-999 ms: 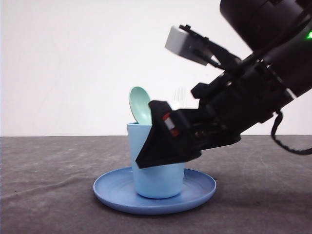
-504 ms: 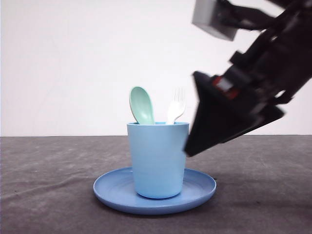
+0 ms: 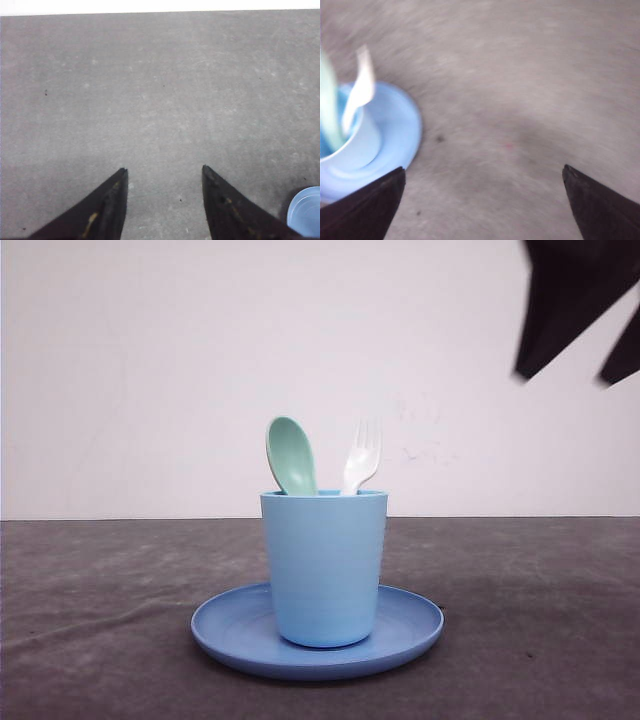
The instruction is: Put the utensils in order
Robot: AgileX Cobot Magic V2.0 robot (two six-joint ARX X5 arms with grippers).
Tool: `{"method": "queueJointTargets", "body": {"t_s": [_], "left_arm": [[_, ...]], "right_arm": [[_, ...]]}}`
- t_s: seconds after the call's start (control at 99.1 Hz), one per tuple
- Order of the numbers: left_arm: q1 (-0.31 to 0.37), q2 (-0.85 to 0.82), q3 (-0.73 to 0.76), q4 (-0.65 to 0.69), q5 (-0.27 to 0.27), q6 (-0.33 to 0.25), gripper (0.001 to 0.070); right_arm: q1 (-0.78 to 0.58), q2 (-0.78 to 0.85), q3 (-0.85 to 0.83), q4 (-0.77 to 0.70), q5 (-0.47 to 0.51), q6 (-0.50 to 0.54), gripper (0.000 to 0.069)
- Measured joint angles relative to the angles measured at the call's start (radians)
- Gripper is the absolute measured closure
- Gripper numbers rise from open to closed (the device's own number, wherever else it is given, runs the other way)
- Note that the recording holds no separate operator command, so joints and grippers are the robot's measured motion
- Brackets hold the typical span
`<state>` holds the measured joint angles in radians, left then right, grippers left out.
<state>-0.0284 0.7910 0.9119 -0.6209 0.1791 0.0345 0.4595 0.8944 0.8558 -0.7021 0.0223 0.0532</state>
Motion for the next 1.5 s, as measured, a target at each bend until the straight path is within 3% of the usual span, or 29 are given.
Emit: {"method": "queueJointTargets", "body": {"t_s": [0.363, 0.827, 0.868, 0.958, 1.019, 1.079, 1.2, 1.503], "left_arm": [[0.000, 0.000, 0.000, -0.004, 0.000, -0.001, 0.0433], [0.000, 0.000, 0.000, -0.039, 0.000, -0.001, 0.0438], [0.000, 0.000, 0.000, -0.047, 0.000, 0.000, 0.0486], [0.000, 0.000, 0.000, -0.070, 0.000, -0.001, 0.0638], [0.000, 0.000, 0.000, -0.078, 0.000, -0.001, 0.0674], [0.000, 0.000, 0.000, -0.082, 0.000, -0.001, 0.0687], [0.000, 0.000, 0.000, -0.082, 0.000, -0.001, 0.0691], [0.000, 0.000, 0.000, -0.078, 0.000, -0.001, 0.0691]], "right_arm": [[-0.323, -0.051, 0.022, -0.165, -0.098, 0.038, 0.0062], [-0.337, -0.051, 0.022, -0.166, -0.099, 0.039, 0.0069], [-0.337, -0.051, 0.022, -0.166, -0.099, 0.041, 0.0140], [-0.337, -0.051, 0.022, -0.171, -0.099, 0.041, 0.0405], [-0.337, -0.051, 0.022, -0.171, -0.099, 0.041, 0.0562], [-0.337, -0.051, 0.022, -0.170, -0.098, 0.041, 0.0638], [-0.337, -0.051, 0.022, -0.170, -0.099, 0.041, 0.0676], [-0.337, -0.051, 0.022, -0.160, -0.099, 0.042, 0.0682]]}}
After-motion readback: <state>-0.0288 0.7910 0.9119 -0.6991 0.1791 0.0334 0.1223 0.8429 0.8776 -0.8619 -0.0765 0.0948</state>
